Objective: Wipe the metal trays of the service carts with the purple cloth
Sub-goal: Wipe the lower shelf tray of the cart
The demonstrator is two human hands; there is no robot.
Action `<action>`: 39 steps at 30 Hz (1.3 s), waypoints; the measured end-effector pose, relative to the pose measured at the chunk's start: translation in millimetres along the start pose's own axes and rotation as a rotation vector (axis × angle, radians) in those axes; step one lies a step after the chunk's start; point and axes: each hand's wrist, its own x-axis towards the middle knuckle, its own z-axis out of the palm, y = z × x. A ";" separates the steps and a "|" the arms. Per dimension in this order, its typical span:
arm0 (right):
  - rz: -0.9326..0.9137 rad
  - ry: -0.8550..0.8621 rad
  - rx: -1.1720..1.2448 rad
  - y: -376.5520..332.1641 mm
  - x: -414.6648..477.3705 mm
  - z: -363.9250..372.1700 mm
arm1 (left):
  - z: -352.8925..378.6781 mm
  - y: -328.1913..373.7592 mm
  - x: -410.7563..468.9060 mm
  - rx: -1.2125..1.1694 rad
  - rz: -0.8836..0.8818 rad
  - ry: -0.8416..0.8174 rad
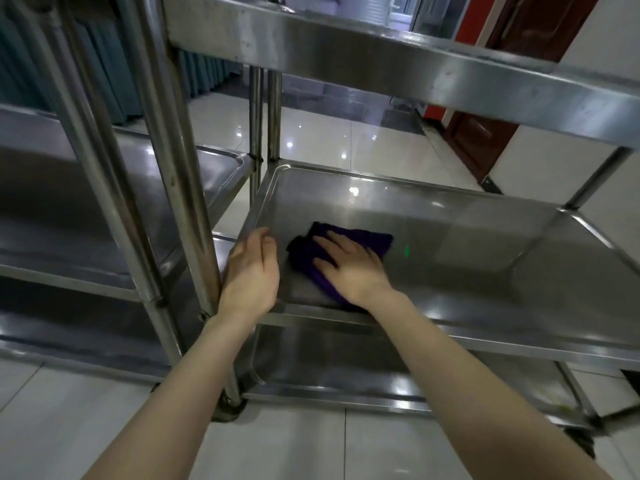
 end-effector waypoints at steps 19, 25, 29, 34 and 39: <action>-0.130 -0.064 0.083 -48.0 82.0 14.9 | 4.4 -3.7 -4.9 0.162 0.091 0.035; 0.238 0.173 -0.021 92.0 46.0 -24.8 | 7.6 -4.7 -4.7 0.273 0.078 0.047; 0.590 0.150 0.084 158.0 33.5 -51.0 | 14.2 -6.2 -5.5 0.426 0.109 0.098; 0.301 0.091 0.036 71.2 91.8 -23.6 | 18.6 -8.0 -4.0 0.489 0.104 0.115; -0.149 -0.099 0.075 -66.0 137.3 16.2 | 15.7 -10.8 -3.8 0.488 0.145 0.123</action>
